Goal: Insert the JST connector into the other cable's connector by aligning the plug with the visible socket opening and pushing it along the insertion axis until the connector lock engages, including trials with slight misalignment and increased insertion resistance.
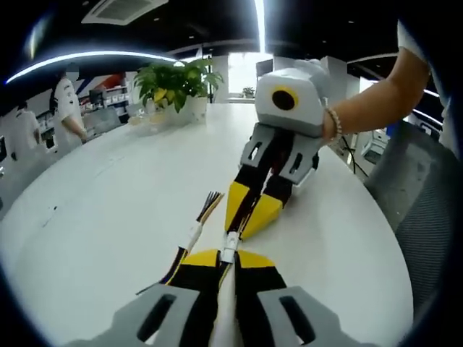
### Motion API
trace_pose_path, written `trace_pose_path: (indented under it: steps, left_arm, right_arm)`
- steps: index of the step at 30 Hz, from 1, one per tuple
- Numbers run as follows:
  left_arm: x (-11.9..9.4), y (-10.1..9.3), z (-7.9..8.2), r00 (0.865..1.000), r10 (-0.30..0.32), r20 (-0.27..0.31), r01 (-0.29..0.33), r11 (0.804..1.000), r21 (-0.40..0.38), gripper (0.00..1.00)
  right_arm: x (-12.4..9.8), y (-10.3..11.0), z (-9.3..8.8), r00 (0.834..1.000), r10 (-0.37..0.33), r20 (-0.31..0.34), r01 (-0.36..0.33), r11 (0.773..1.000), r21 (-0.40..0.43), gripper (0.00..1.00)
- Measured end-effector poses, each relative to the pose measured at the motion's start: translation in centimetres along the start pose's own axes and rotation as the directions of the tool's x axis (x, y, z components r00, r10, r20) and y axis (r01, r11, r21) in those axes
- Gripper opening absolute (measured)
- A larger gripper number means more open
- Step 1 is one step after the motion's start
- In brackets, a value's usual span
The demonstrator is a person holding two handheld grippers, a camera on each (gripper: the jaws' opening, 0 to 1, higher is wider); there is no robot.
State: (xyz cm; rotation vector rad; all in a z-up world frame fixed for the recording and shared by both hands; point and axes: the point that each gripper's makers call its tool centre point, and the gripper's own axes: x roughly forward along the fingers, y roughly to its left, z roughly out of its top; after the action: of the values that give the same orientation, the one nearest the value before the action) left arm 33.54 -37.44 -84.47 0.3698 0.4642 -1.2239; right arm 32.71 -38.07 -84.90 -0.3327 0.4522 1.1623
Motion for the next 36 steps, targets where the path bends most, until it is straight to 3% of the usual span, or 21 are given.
trace_pose_path:
  steps: [16,21,36]
  left_arm:
    - [-0.36,-0.15,-0.28,1.0,0.001,0.01,0.0,1.0,-0.012,0.01]
    - [-0.35,-0.28,-0.26,1.0,0.005,0.001,-0.005,1.0,0.026,0.01]
    - [-0.48,0.04,-0.61,0.999,0.034,0.0,-0.034,0.999,-0.032,0.07]
  right_arm:
    - [-0.11,0.11,-0.08,1.0,-0.009,-0.006,0.009,1.0,-0.006,0.04]
    - [-0.12,0.02,-0.04,1.0,-0.004,-0.027,0.004,1.0,0.012,0.04]
    - [-0.3,-0.07,-0.38,0.997,-0.018,-0.077,0.02,0.999,0.03,0.1]
